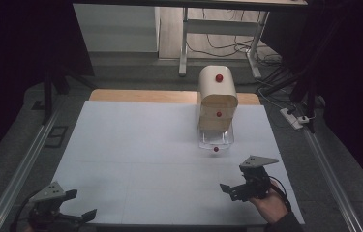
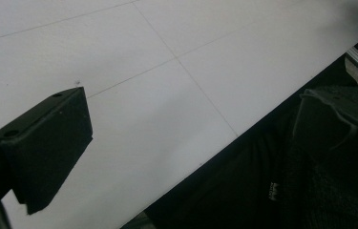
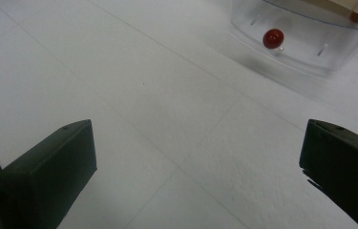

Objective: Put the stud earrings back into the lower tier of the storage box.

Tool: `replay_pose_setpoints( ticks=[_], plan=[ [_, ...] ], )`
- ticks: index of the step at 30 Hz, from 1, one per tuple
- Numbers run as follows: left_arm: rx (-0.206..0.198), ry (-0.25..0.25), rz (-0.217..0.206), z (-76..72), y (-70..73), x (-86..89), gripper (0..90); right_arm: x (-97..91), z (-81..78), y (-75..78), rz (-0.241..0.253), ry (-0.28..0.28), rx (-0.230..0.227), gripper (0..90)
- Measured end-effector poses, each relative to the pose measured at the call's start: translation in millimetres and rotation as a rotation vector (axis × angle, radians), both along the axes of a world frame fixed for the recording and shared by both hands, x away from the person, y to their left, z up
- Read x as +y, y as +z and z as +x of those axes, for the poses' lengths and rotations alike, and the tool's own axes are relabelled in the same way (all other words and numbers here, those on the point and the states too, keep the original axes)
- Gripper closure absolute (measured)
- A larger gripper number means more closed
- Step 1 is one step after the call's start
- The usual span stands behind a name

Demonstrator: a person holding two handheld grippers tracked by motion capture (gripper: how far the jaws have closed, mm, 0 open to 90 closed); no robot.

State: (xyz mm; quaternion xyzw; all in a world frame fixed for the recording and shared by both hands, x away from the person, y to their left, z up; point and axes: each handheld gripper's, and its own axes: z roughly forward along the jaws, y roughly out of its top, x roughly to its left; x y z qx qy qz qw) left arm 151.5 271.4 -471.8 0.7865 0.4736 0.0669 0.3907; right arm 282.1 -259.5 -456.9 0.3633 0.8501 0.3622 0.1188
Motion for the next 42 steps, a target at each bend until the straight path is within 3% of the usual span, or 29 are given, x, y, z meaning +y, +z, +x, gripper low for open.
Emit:
replay_pose_setpoints(
  ticks=[28, 42],
  plan=[
    [0.003, 0.002, 0.001, 0.3, -0.1, -0.2, 0.0, -50.6, -38.8, 7.5, 0.054, -0.131, 0.000, 0.0],
    [0.006, 0.004, 0.000, 0.0, -0.5, 0.4, 0.0, -58.6, -52.6, 9.7, 0.026, -0.148, 0.009, 0.0]
  ],
)
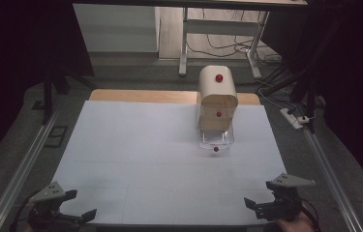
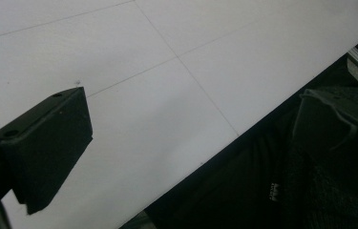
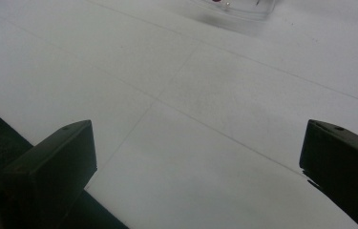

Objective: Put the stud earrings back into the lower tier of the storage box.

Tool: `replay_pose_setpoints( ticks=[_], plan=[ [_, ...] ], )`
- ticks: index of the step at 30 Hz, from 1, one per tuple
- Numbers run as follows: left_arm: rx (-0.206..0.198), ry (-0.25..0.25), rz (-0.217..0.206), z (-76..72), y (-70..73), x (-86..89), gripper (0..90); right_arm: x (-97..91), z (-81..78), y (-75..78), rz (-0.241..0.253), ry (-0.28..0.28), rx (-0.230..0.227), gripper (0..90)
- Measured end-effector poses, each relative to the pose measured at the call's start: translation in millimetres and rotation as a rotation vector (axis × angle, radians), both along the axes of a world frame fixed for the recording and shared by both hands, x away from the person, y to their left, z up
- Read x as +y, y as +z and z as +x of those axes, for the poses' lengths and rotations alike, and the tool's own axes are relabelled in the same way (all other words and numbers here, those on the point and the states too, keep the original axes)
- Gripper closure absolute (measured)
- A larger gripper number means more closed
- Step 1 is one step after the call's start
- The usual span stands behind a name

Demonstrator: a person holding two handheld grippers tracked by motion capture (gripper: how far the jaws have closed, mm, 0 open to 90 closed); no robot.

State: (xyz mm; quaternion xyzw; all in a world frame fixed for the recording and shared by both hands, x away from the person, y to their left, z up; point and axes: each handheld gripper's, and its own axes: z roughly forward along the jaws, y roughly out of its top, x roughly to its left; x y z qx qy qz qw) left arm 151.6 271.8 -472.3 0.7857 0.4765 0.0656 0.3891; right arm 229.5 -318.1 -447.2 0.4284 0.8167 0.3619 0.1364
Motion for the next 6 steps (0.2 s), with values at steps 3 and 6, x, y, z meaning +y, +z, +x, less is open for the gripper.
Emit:
replay_pose_setpoints(
  ticks=[3, 6],
  plan=[
    [0.000, -0.001, 0.003, 0.3, 0.0, 0.0, 0.0, -0.2, -1.5, -0.1, -0.004, 0.003, 0.005, 0.0],
    [0.001, 0.000, 0.003, 0.8, 0.3, -0.8, 0.0, 0.3, -0.8, -0.8, -0.013, 0.007, 0.012, 0.0]
  ],
)
